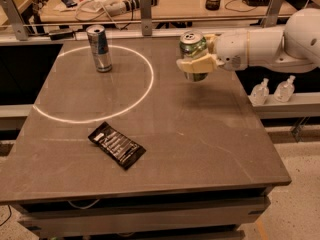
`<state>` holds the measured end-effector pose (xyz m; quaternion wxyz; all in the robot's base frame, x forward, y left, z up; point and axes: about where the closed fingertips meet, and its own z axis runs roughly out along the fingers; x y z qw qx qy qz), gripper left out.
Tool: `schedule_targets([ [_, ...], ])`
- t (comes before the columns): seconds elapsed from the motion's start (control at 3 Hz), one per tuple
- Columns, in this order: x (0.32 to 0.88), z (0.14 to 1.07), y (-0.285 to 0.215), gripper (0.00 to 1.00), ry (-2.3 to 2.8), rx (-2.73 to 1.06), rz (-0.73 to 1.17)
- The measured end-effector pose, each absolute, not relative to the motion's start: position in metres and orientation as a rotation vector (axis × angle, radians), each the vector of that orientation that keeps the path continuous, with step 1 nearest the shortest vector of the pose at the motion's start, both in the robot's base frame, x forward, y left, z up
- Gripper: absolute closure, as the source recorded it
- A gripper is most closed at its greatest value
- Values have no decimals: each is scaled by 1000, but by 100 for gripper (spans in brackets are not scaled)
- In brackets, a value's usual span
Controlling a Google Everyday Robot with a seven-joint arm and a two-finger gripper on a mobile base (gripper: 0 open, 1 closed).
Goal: Knock green can over
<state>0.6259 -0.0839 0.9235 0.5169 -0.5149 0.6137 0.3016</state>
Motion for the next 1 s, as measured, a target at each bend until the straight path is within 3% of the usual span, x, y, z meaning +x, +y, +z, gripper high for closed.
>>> schedule_targets([
  [1.0,622,919,-132,100,1714,-1584,385],
])
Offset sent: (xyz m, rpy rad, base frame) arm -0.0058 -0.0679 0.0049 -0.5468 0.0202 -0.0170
